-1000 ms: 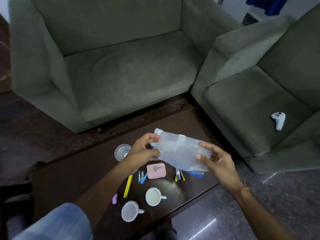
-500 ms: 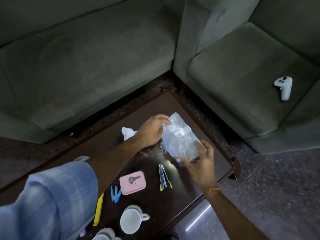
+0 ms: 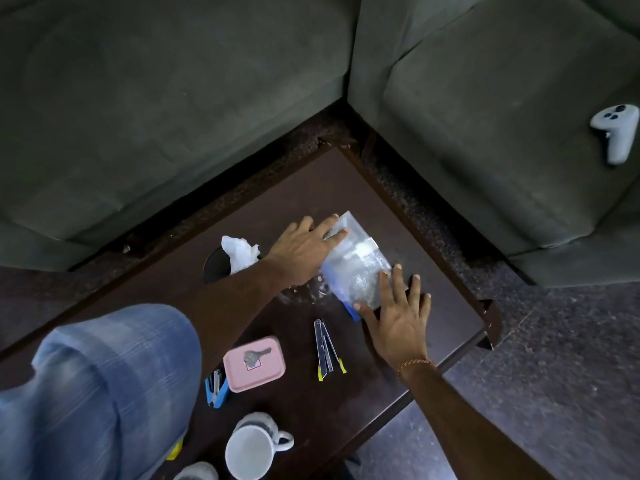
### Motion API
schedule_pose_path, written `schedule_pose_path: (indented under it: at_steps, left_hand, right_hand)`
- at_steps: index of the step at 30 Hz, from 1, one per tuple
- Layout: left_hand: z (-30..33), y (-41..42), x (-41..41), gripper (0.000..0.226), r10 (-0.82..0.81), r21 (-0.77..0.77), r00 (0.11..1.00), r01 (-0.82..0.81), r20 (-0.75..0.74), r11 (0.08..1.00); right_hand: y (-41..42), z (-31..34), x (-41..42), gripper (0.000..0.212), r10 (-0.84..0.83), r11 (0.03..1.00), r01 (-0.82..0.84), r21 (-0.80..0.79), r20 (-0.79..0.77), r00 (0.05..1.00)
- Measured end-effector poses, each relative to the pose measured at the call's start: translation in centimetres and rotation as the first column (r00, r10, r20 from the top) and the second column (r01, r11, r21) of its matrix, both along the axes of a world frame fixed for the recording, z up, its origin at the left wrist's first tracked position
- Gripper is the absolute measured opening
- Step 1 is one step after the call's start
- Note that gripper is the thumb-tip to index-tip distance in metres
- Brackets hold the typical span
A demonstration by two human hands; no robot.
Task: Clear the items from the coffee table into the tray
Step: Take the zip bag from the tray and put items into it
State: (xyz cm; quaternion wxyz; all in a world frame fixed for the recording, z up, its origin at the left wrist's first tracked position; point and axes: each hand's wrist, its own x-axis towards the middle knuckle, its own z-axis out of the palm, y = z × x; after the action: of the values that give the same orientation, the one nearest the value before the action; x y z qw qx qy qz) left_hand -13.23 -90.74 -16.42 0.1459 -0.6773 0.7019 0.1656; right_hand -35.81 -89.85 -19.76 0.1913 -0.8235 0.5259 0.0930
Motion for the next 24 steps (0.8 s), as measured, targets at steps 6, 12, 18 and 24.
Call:
schedule_pose_path:
  at_steps: [6, 12, 18, 24]
  left_hand:
    - [0.4, 0.0, -0.3, 0.082, -0.043, -0.020, 0.995, 0.045, 0.085, 0.999]
    - [0.6, 0.5, -0.1, 0.082, -0.038, 0.001, 0.994, 0.038, 0.104, 0.999]
    - [1.6, 1.2, -0.3, 0.088, 0.039, -0.029, 0.999, -0.038, 0.029, 0.999]
    - [4.1, 4.8, 0.1, 0.076, 0.071, -0.110, 0.987, -0.087, -0.141, 0.990]
  right_hand:
    - [0.8, -0.1, 0.3, 0.084, 0.070, 0.997, -0.071, -0.014, -0.064, 0.995]
    - [1.3, -0.1, 0.6, 0.089, 0.040, 0.999, -0.039, 0.010, -0.078, 0.996]
    - [1.1, 1.4, 0.7, 0.087, -0.016, 0.999, 0.017, 0.038, -0.017, 1.000]
    - [3.6, 5.0, 2.4, 0.086, -0.128, 0.992, 0.127, 0.016, 0.187, 0.974]
